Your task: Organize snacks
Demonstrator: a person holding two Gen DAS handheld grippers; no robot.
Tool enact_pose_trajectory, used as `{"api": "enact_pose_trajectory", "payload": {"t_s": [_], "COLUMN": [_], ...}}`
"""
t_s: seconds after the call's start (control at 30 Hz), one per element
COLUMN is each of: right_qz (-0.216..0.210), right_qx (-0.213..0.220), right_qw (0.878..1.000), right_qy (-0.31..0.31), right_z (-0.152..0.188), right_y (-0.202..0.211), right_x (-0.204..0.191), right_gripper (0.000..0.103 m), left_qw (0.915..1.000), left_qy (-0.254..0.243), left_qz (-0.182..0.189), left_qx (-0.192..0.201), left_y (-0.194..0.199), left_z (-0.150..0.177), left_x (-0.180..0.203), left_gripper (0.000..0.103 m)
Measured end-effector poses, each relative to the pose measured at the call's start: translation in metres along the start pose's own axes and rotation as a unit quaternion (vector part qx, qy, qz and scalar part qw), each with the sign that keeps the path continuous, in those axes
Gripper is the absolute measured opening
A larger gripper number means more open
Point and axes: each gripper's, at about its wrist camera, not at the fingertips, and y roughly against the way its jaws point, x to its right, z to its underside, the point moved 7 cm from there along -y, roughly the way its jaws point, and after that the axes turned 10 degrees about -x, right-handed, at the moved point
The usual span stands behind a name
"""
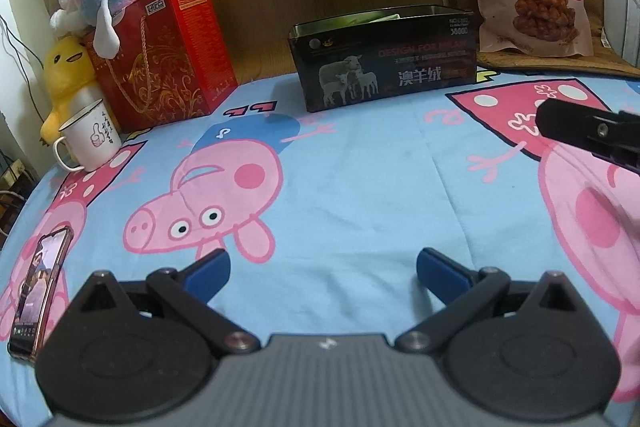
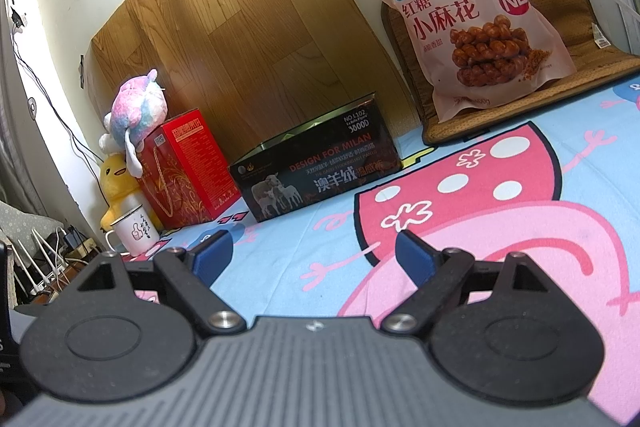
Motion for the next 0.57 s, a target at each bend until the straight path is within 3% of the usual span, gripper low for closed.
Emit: {"api": "enact_pose_trajectory", "payload": {"t_s": [0.57], "right_qz": [-0.001], "right_qx": [0.000], "right_qw": [1.000], "right_qy": [0.000], "right_z": [-0.0005], "right_y": [-0.0009], "right_x": [-0.0008], "right_gripper": [0.090], "left_qw": [0.9997], "left_qy": [-0.003], "left_qz": [0.025], "left_qx": [0.004], "left_y": [0.0059], "left_z": [-0.0001], "left_x": [0.0045], "left_gripper": [0.103]}}
